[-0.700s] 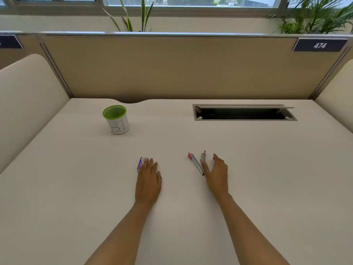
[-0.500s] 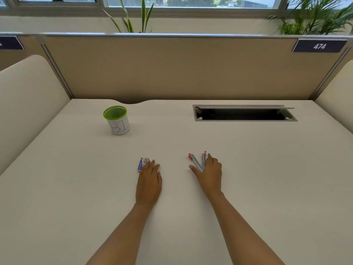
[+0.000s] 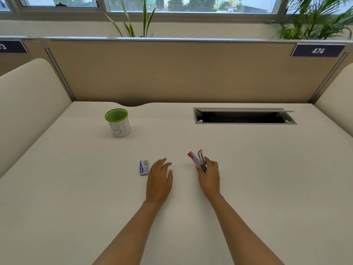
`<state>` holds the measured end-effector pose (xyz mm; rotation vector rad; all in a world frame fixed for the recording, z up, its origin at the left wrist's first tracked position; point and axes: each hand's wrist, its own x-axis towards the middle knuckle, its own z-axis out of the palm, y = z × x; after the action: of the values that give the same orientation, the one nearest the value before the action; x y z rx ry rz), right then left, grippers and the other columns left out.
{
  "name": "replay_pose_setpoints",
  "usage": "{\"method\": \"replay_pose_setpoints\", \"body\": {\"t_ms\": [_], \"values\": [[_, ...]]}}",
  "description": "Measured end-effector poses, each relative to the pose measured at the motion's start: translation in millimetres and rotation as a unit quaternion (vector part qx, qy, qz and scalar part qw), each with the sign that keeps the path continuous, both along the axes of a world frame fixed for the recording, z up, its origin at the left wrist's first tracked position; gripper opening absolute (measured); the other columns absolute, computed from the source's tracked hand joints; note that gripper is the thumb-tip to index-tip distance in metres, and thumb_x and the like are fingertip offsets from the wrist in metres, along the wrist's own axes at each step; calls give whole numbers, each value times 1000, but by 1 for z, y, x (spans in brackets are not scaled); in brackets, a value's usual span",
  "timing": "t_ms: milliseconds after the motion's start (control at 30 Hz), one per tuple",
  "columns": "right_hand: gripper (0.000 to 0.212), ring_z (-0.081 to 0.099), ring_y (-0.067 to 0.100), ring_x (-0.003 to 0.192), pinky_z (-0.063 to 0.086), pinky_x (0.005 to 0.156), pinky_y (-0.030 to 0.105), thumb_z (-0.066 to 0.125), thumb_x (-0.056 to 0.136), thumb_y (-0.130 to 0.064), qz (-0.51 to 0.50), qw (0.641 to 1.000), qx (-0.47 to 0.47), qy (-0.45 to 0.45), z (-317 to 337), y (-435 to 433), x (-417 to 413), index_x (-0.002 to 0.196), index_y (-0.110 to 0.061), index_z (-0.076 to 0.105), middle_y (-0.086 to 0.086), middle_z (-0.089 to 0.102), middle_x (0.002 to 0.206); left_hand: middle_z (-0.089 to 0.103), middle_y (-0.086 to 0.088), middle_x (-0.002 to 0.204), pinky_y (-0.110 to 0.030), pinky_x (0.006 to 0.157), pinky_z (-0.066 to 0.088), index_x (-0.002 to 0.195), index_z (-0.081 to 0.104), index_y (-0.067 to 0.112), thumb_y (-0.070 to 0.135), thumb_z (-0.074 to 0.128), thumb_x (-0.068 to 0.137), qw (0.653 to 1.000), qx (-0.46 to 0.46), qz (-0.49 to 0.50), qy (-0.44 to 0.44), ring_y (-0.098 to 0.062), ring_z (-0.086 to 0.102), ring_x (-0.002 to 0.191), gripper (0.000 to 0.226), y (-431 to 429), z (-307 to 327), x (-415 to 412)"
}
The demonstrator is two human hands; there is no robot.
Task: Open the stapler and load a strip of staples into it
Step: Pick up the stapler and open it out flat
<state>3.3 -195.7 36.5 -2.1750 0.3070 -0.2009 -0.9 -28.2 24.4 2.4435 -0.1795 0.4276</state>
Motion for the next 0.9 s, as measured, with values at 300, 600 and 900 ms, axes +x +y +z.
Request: {"method": "replay_pose_setpoints", "body": {"t_ms": [300,600,900], "values": [[46,63,12,100,51,80,19,45,95,-40,150,945,285,62,22,10,-8,136,-19,42,-2,53,127,60,-1,127,-28,103,38,126,55,21,42,47,92,892,-365,-78,255,-16,52,120,41,-36,55,21],[43,56,12,89,47,79,21,34,96,-50,163,952,254,57,31,9,-9,124,-21,50,-2,55,119,63,7,114,-27,94,41,117,61,26,32,60,86,846,-454,-106,258,-15,55,115,31,-33,53,24],[26,64,12,90,50,80,24,49,90,-48,122,959,258,5,36,11,-10,109,-36,62,-8,66,110,68,-3,110,-31,93,47,109,67,19,21,62,85,845,-485,-61,218,-18,59,106,24,-35,53,17]]}}
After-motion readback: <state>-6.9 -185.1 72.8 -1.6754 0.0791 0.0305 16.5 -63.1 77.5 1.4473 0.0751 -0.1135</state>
